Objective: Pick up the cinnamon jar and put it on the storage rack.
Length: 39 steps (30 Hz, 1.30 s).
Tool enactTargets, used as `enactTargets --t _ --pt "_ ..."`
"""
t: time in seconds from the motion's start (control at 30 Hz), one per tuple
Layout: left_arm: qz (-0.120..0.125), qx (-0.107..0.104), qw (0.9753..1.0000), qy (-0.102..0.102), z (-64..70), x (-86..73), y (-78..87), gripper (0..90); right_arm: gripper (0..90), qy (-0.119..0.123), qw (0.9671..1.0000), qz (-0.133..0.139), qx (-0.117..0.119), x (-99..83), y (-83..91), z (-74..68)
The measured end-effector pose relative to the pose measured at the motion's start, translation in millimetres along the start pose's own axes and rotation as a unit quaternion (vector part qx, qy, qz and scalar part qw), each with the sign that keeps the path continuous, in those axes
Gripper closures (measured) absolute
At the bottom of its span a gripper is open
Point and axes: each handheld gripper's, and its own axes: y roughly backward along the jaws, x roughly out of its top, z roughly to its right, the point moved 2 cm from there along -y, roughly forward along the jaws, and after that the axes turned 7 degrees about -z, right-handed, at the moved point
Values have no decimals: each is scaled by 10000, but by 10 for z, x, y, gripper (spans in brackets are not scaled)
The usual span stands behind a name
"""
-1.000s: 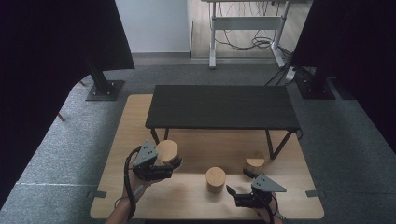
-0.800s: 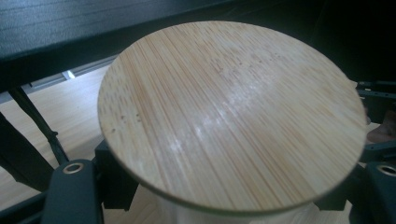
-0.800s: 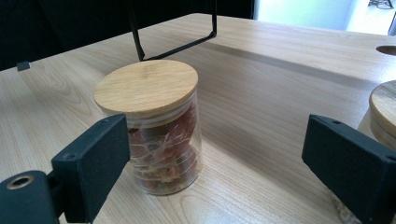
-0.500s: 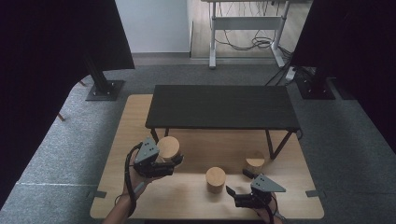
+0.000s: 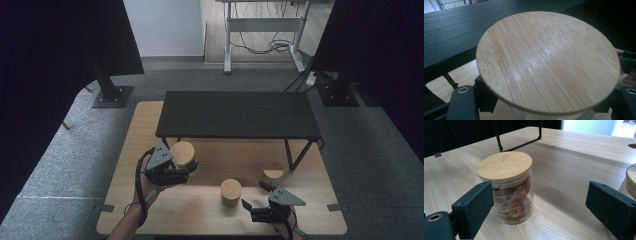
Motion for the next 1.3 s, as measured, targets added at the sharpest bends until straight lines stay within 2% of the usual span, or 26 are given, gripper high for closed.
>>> enactTargets --t 0.57,1.3 --pt "156 -3 9999 34 -18 100 5 255 71 30 10000 -42 6 -7 -7 2" --pt "221 36 9997 9 -48 195 65 255 71 44 10000 -52 -9 -9 -10 -3"
